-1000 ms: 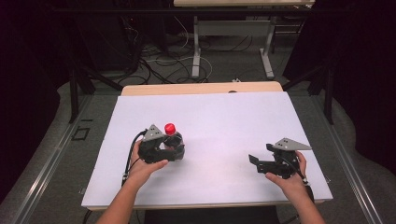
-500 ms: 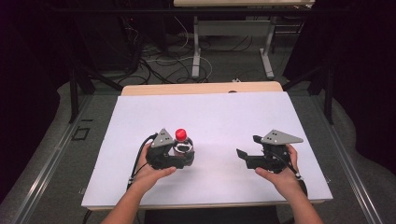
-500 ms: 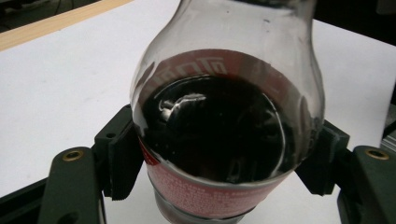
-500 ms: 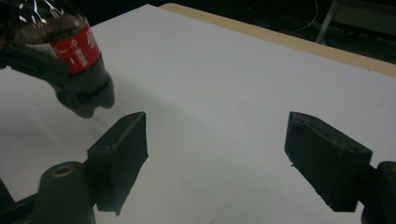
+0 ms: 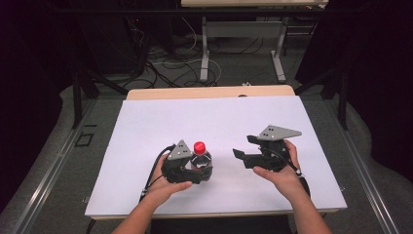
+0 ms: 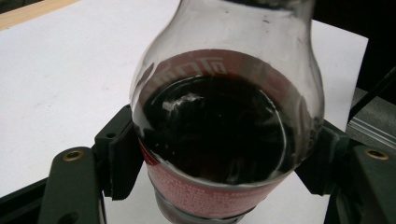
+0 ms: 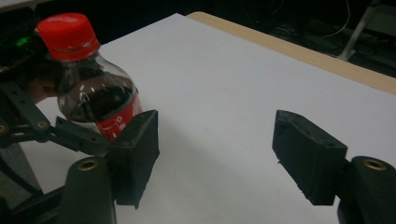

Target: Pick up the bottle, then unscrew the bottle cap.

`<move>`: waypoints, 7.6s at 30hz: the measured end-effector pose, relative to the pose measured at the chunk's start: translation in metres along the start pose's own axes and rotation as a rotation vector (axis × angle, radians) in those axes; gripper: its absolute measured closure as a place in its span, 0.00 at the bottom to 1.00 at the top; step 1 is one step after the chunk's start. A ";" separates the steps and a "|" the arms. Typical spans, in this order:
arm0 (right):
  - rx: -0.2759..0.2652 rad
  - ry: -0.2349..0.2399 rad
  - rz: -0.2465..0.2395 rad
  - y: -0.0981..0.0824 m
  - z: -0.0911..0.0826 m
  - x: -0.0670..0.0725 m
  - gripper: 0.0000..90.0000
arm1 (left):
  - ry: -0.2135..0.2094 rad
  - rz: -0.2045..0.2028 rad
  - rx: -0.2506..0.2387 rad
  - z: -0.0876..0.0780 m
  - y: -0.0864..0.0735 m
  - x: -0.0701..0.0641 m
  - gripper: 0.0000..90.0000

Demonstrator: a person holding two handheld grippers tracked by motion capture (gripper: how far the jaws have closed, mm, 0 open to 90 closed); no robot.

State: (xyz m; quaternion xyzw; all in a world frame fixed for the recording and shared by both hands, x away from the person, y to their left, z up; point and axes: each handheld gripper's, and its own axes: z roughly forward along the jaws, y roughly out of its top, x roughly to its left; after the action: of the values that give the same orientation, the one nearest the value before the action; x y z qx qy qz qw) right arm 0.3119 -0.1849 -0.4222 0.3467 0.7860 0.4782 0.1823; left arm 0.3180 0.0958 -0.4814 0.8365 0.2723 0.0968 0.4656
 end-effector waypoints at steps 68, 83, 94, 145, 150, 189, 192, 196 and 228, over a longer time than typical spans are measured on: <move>0.018 0.228 -0.064 0.003 0.006 0.054 0.68 | -0.116 0.096 0.050 0.029 -0.007 -0.048 0.33; 0.063 0.517 -0.266 0.022 0.007 0.034 0.68 | -0.186 0.153 0.028 0.021 -0.002 -0.051 0.33; 0.097 0.762 -0.338 0.032 0.022 0.012 0.68 | -0.225 0.165 0.028 0.019 -0.001 -0.051 0.33; -0.013 0.223 -0.172 0.011 0.010 0.062 0.68 | -0.098 0.099 0.056 0.019 -0.003 -0.043 0.33; 0.029 0.454 -0.311 0.023 0.015 0.039 0.68 | -0.116 0.112 0.037 0.018 -0.003 -0.045 0.33; -0.043 0.250 -0.123 0.008 0.006 0.057 0.58 | -0.067 0.087 0.030 0.017 -0.002 -0.041 0.33; -0.057 0.189 -0.110 0.005 0.008 0.062 0.61 | -0.068 0.092 0.036 0.017 -0.002 -0.042 0.33; -0.055 0.168 -0.104 0.003 0.012 0.067 0.66 | -0.070 0.092 0.046 0.019 -0.003 -0.043 0.33; 0.024 0.777 -0.366 0.029 0.036 0.008 0.52 | -0.129 0.125 0.044 0.017 -0.001 -0.046 0.33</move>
State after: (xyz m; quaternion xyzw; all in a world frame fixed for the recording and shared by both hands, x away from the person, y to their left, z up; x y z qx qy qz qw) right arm 0.3396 -0.1482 -0.4131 -0.0021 0.8504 0.5238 -0.0494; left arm 0.2861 0.0592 -0.4873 0.8663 0.1911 0.0658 0.4569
